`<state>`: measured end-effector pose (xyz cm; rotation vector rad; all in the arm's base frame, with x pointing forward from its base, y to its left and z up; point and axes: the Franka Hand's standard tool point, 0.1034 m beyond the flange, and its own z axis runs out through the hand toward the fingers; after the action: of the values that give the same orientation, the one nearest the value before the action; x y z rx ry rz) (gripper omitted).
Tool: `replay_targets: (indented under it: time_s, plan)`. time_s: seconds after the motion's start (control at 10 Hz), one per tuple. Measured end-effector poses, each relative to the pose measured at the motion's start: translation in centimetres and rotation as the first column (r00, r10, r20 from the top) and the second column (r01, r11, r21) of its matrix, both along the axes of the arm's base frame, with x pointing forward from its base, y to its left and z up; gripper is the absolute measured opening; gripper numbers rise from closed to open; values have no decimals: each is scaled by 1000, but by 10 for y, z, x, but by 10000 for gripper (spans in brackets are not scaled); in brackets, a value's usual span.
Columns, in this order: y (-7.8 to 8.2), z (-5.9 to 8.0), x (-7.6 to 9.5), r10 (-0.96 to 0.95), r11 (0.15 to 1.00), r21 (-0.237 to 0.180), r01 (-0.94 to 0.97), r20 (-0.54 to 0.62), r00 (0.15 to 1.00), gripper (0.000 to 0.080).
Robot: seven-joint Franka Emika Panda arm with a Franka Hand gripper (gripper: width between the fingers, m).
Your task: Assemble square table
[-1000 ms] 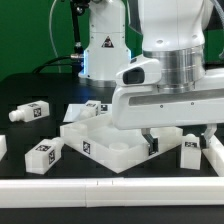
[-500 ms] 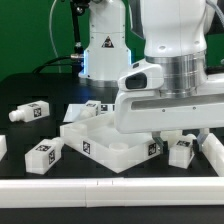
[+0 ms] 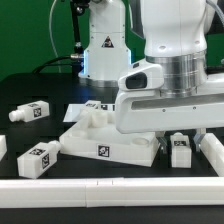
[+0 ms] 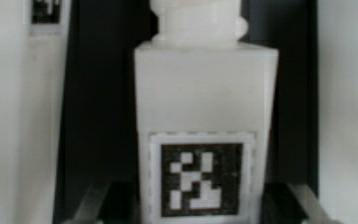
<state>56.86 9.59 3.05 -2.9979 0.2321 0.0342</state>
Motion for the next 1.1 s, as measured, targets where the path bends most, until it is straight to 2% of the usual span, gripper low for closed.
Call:
replay_targets:
  time_s: [0.1, 0.2, 0.3, 0.4, 0.6, 0.7, 0.9, 1.0, 1.1]
  plan:
    - [4, 20, -2, 16, 1000, 4, -16, 2, 1000, 282]
    - [9, 38, -12, 32, 999, 1, -32, 12, 999, 282]
    - [13, 46, -25, 68, 998, -10, -68, 25, 997, 282]
    - [12, 47, -22, 96, 995, -25, -94, 55, 994, 282]
    - [12, 44, -23, 87, 996, -20, -86, 45, 995, 284]
    - [17, 45, -29, 86, 996, -23, -85, 60, 994, 284]
    - [37, 46, -76, 121, 992, -39, -118, 75, 990, 284]
    - [46, 46, -90, 122, 992, -45, -119, 81, 989, 284]
    - [44, 43, -86, 96, 995, -39, -93, 89, 991, 284]
